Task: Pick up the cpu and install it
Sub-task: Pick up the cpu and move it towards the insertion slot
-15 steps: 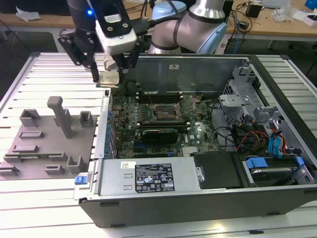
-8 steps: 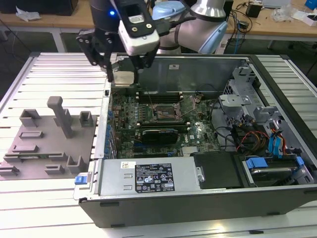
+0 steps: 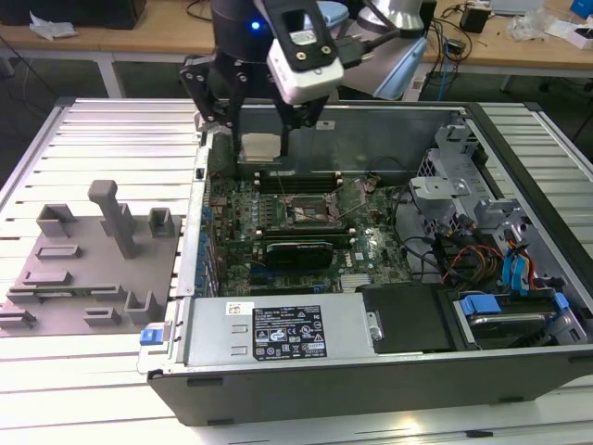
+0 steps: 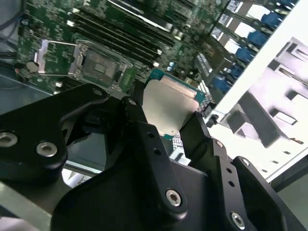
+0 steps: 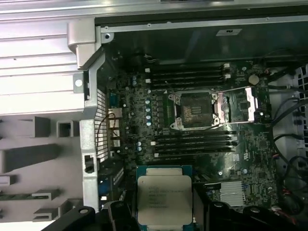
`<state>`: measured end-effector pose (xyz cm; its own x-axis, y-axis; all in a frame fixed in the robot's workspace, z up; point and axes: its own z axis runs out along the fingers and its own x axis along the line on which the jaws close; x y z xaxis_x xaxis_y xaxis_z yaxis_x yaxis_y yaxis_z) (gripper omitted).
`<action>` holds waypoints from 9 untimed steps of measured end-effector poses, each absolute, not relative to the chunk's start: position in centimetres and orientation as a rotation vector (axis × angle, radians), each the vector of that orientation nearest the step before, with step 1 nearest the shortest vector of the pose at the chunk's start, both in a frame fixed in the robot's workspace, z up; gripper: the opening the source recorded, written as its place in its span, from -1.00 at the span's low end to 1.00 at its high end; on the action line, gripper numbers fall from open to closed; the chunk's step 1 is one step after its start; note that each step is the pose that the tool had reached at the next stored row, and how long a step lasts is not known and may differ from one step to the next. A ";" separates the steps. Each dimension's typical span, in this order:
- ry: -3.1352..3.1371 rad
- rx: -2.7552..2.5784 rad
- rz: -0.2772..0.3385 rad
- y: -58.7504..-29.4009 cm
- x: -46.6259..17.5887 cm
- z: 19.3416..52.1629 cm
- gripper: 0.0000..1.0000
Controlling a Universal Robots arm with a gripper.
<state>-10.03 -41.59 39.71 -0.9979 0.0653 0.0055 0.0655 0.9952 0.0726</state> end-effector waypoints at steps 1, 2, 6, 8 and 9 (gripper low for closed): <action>-3.135 -0.103 -0.114 -41.6 -9.7 39.7 0.09; -3.135 -0.103 -0.114 -41.6 -9.2 39.7 0.09; -3.135 -0.103 -0.114 -41.6 -8.6 39.7 0.09; -3.135 -0.103 -0.114 -41.6 -8.6 39.7 0.09; -3.135 -0.103 -0.114 -41.6 -8.6 39.7 0.09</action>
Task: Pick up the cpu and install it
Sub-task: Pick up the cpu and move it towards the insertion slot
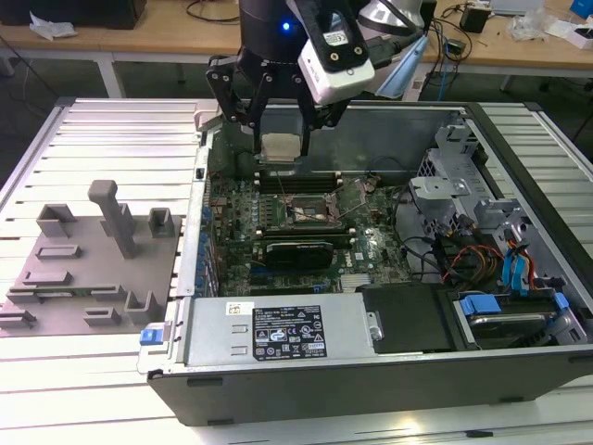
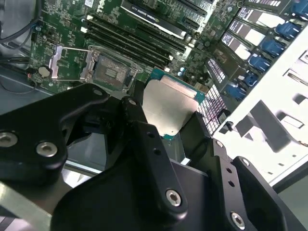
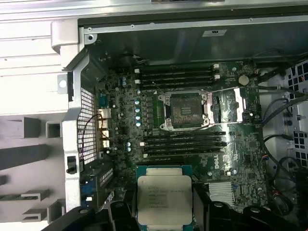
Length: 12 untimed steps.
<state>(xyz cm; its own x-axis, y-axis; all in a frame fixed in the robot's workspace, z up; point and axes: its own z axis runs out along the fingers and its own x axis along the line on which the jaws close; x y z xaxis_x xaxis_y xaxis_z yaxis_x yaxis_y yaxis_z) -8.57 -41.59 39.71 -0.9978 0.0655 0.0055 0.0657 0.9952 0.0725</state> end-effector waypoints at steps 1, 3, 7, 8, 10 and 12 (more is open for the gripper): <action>-3.135 -0.103 -0.114 -41.6 -8.6 39.7 0.09; -3.135 -0.103 -0.115 -41.6 -8.4 39.6 0.09; -3.134 -0.103 -0.114 -41.6 -7.9 39.4 0.09; -3.133 -0.103 -0.114 -41.6 -7.8 39.3 0.09; -3.132 -0.103 -0.114 -41.6 -7.5 39.1 0.09; -3.130 -0.103 -0.114 -41.6 -7.2 38.9 0.09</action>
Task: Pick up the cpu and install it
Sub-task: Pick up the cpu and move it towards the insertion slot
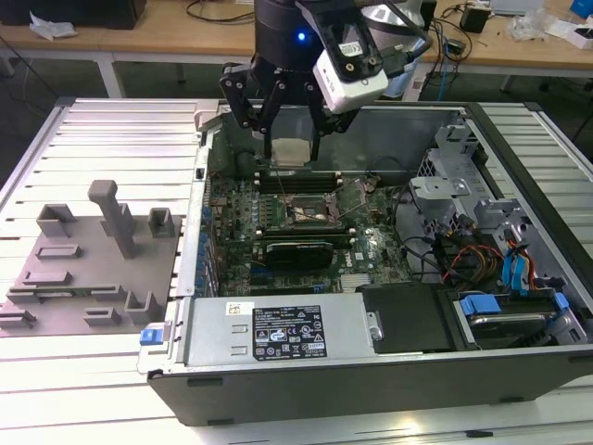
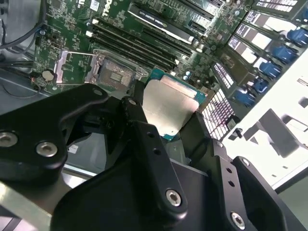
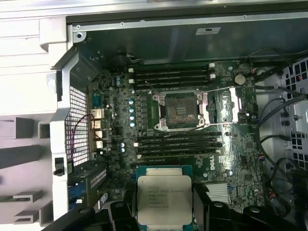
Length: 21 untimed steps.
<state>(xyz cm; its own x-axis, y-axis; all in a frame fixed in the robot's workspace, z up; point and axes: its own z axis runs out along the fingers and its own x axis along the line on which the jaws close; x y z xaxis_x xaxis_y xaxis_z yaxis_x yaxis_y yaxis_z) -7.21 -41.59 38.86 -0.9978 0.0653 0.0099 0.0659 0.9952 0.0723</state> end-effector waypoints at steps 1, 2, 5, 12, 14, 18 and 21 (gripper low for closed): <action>-3.130 -0.103 -0.114 -41.6 -7.1 38.8 0.09; -3.129 -0.103 -0.114 -41.6 -7.0 38.7 0.09; -3.127 -0.103 -0.113 -41.6 -6.7 38.4 0.09; -3.111 -0.104 -0.112 -41.6 -5.6 36.4 0.09; -3.107 -0.104 -0.112 -41.6 -5.4 36.1 0.09; -3.100 -0.104 -0.111 -41.6 -5.0 35.4 0.09; -3.093 -0.104 -0.111 -41.6 -4.4 34.6 0.09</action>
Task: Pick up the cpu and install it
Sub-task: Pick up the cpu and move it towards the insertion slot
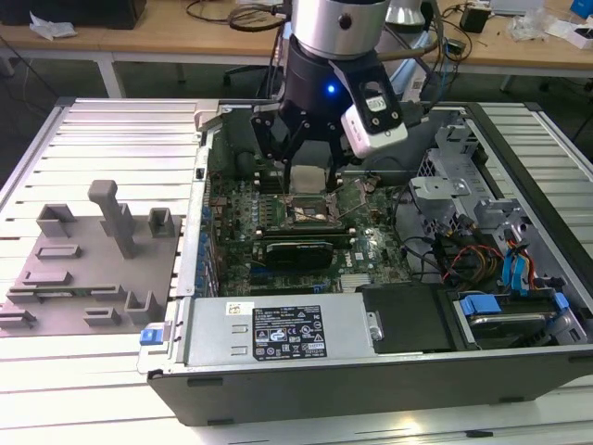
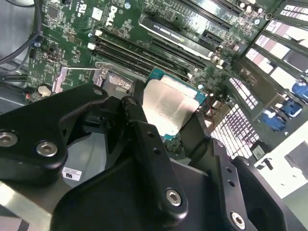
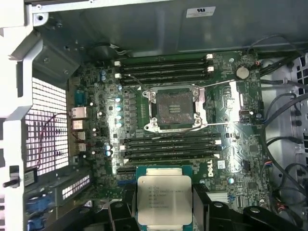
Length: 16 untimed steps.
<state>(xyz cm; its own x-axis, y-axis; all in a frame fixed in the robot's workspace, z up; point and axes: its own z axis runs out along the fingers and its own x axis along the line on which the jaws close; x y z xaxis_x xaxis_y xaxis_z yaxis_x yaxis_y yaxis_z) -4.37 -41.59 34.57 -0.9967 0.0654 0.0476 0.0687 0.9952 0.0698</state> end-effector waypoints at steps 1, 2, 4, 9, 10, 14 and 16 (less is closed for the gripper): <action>-3.089 -0.104 -0.110 -41.6 -4.1 34.2 0.09; -3.086 -0.104 -0.110 -41.6 -4.0 33.9 0.09; -3.081 -0.104 -0.110 -41.6 -3.6 33.4 0.09; -3.078 -0.104 -0.109 -41.6 -3.2 32.5 0.09; -3.078 -0.104 -0.109 -41.6 -3.2 32.4 0.09; -3.078 -0.104 -0.109 -41.6 -3.0 31.7 0.09; -3.078 -0.104 -0.109 -41.6 -3.0 31.5 0.09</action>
<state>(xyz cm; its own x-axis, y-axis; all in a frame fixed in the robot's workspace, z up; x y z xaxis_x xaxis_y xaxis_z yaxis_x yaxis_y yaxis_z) -2.95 -41.59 31.48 -0.9959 0.0654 0.0625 0.0696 0.9952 0.0687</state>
